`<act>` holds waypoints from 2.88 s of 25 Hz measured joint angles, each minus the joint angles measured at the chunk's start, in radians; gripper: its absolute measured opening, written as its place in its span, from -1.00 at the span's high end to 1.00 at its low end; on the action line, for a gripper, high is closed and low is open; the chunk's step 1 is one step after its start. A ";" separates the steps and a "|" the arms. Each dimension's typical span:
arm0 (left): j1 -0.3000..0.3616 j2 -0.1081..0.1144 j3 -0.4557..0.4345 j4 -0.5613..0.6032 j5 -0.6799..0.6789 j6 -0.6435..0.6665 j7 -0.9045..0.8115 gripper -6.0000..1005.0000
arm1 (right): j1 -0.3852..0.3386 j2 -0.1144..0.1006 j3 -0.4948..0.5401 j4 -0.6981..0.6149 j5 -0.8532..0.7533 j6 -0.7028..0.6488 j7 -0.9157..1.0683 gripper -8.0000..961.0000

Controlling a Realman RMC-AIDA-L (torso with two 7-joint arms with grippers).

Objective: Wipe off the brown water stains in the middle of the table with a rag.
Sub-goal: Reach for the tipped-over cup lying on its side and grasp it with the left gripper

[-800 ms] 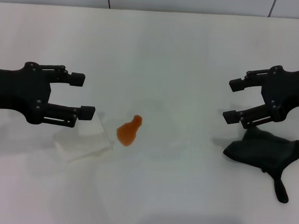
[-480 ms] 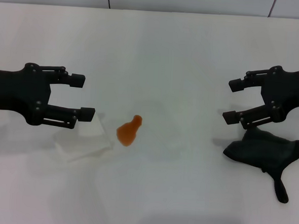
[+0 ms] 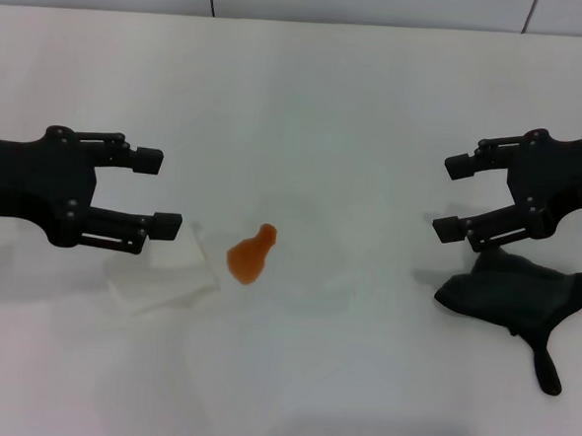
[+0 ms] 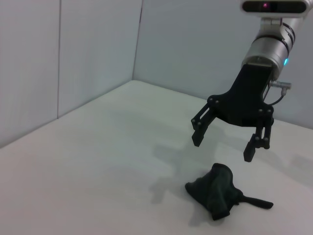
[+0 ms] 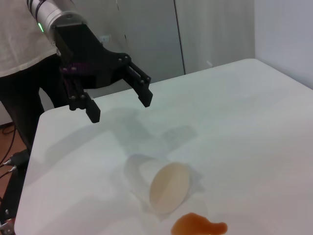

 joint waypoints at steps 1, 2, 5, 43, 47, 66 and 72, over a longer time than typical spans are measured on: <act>0.000 0.000 0.000 0.000 0.004 0.001 -0.002 -0.72 | 0.000 0.000 0.000 0.000 0.000 0.000 0.000 -0.81; 0.000 0.000 0.001 0.000 0.008 0.002 -0.007 -0.72 | 0.000 0.000 0.000 0.000 0.000 0.001 0.000 -0.81; -0.002 0.002 0.001 0.005 0.018 0.007 -0.028 -0.72 | 0.000 0.000 0.000 0.000 0.000 0.002 -0.002 -0.81; -0.206 -0.032 0.092 0.089 0.598 0.000 -0.234 -0.73 | 0.008 0.003 -0.007 0.000 0.027 0.016 -0.040 -0.81; -0.195 -0.044 0.100 0.084 0.601 -0.026 -0.218 -0.73 | 0.009 0.003 -0.008 0.000 0.027 0.016 -0.040 -0.81; -0.187 -0.050 0.176 -0.016 0.592 -0.158 -0.179 -0.72 | 0.010 0.005 -0.018 0.000 0.040 0.010 -0.036 -0.81; -0.190 -0.051 0.185 -0.017 0.586 -0.182 -0.173 -0.72 | 0.014 0.006 -0.022 0.000 0.044 0.014 -0.032 -0.81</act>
